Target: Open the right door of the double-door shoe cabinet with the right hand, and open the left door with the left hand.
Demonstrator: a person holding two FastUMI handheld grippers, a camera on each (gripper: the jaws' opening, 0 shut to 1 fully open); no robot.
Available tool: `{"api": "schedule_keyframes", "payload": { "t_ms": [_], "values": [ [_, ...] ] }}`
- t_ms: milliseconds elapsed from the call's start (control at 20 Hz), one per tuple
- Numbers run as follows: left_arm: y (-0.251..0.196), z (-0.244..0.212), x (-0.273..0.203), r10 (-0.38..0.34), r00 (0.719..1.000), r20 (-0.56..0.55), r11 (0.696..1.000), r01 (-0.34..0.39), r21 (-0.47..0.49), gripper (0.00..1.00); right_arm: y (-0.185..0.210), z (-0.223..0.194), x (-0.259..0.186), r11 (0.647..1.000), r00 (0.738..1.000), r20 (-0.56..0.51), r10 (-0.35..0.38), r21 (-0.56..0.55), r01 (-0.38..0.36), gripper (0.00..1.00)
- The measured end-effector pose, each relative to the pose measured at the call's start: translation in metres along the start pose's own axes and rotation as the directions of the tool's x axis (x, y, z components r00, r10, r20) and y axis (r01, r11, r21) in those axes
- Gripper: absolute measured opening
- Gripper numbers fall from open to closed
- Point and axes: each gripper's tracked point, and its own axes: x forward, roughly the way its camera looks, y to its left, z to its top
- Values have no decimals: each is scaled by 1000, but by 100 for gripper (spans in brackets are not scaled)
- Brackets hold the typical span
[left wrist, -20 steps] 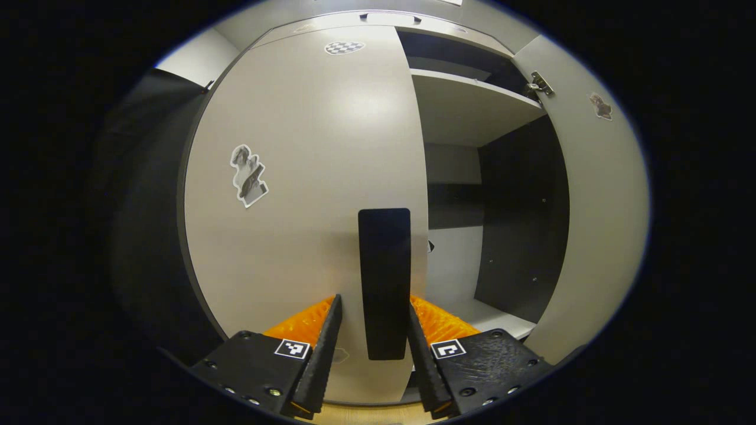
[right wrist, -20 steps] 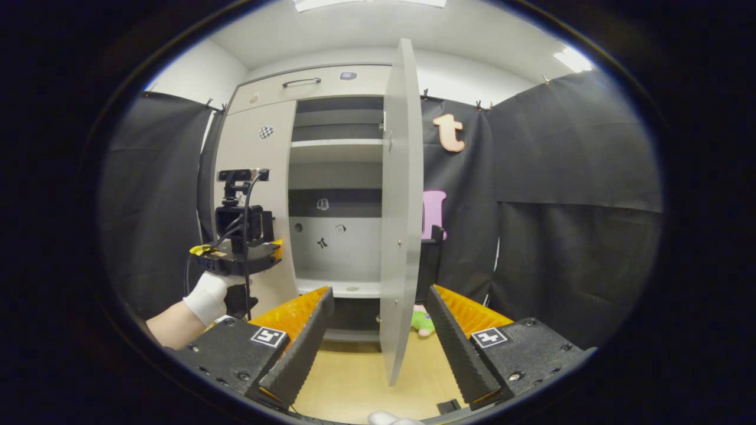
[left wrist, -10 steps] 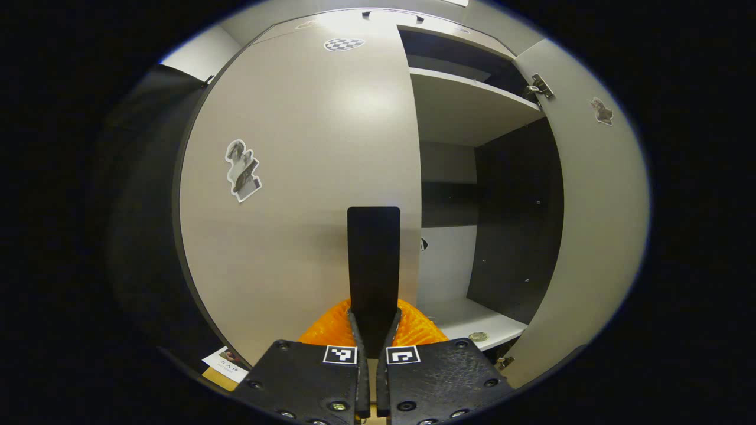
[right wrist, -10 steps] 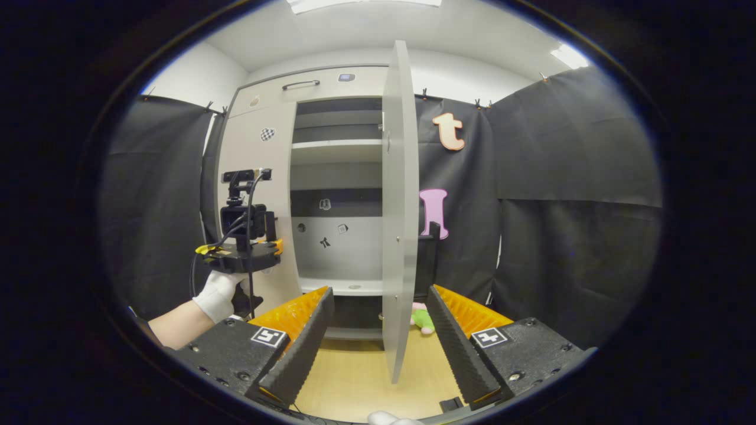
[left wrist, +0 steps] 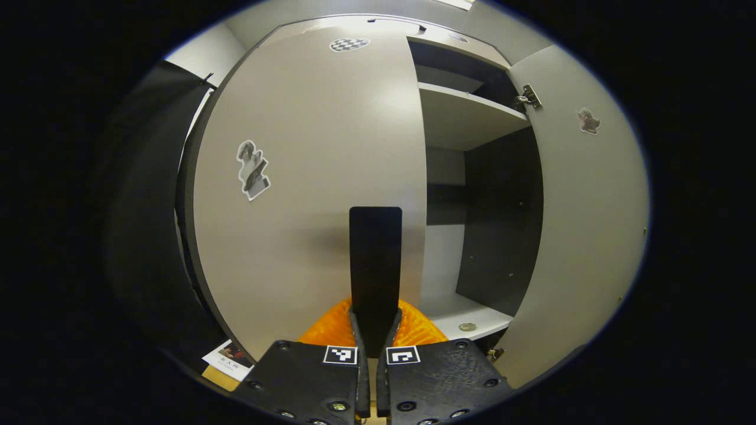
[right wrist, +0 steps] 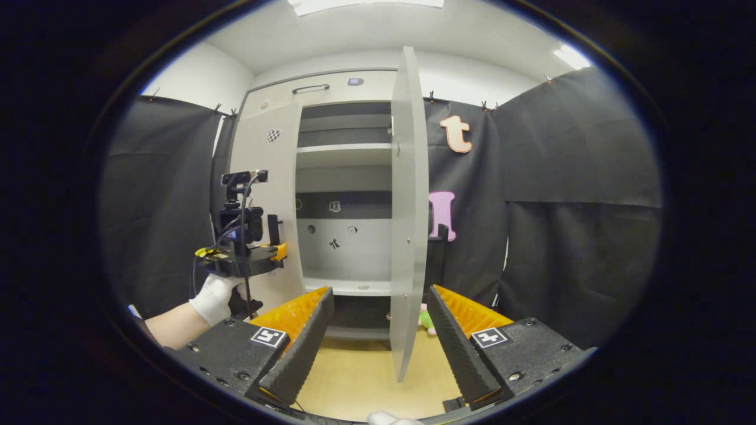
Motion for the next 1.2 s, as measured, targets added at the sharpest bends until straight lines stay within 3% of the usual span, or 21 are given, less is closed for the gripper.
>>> {"api": "schedule_keyframes", "payload": {
  "t_ms": [650,1000,1200],
  "values": [
    [27,-4,-72,-7,1000,3,1000,7,-4,4,26,-5,-12,998,998,0,65,4,-65,99],
    [57,-5,-122,29,1000,-11,999,-29,17,3,48,-9,-16,994,994,-2,112,4,-112,99],
    [84,-7,-147,87,996,-5,996,-87,31,3,64,-9,-16,990,990,2,143,6,-143,99]
  ]
}}
